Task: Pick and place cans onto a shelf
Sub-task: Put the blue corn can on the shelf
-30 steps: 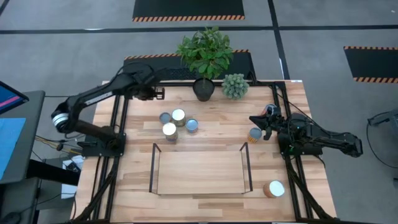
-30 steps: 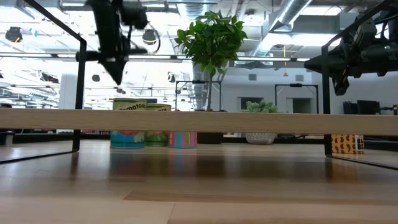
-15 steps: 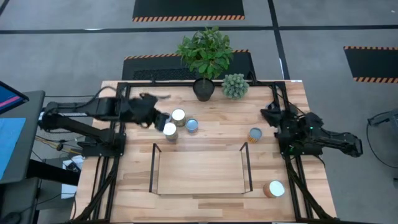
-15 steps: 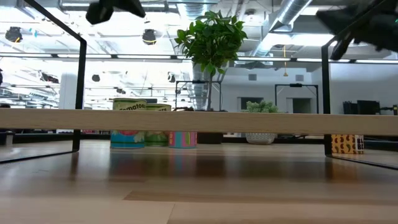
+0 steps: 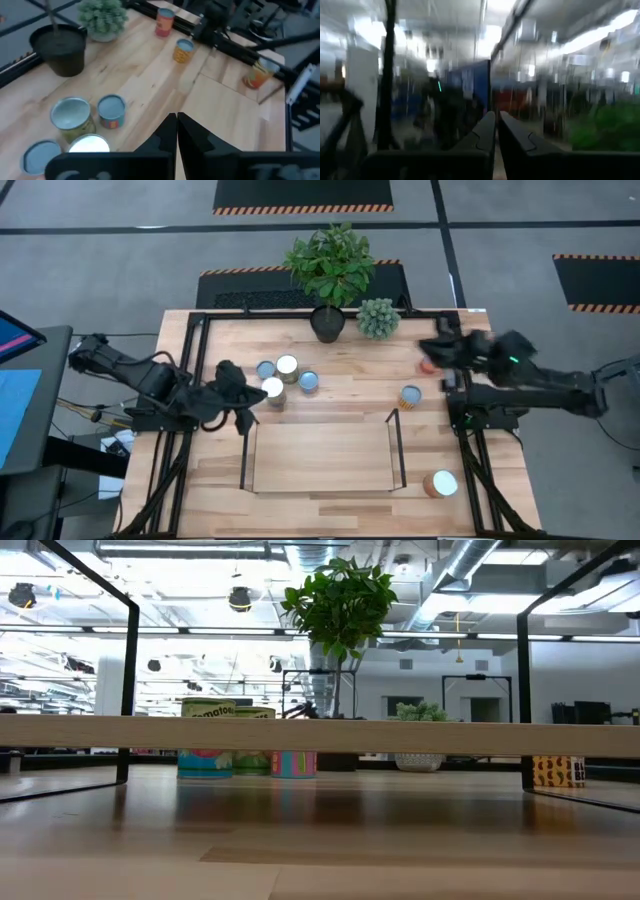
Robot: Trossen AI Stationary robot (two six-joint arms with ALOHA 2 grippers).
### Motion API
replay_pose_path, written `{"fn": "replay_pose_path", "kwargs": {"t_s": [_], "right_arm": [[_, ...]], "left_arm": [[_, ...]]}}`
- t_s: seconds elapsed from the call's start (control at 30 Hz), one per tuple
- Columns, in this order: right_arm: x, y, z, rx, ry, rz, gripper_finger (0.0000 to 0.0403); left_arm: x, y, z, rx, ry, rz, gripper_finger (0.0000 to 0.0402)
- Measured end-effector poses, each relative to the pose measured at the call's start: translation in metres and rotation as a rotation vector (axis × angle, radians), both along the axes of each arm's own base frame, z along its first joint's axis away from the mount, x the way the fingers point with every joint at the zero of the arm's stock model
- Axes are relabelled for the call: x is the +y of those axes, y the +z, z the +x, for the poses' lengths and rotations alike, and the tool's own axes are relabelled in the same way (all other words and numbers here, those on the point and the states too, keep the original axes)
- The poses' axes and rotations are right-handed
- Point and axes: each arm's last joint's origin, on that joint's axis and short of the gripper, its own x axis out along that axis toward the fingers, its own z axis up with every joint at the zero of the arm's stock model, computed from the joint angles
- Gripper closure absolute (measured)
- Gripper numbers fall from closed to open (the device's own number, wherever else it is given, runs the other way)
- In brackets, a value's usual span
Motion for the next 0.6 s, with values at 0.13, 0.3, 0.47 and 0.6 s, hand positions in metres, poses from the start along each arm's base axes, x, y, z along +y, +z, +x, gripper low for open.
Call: {"fn": "replay_pose_path", "kwargs": {"t_s": [0.13,0.3,0.47,0.6], "right_arm": [[-0.010,0.022,0.049,0.270,0.054,0.035,0.0356],[-0.018,0.040,0.101,0.563,0.077,0.040,0.0356],[-0.020,0.049,0.149,0.699,0.109,0.003,0.0356],[-0.019,0.041,0.186,0.793,0.140,-0.041,0.0356]], "left_arm": [[-0.006,-0.001,-0.003,0.017,-0.043,0.032,0.0401],[-0.022,-0.003,-0.011,0.057,-0.168,-0.047,0.0401],[-0.039,-0.003,-0.021,0.053,-0.250,-0.058,0.0402],[-0.051,-0.003,-0.032,0.040,-0.278,-0.043,0.0401]]}}
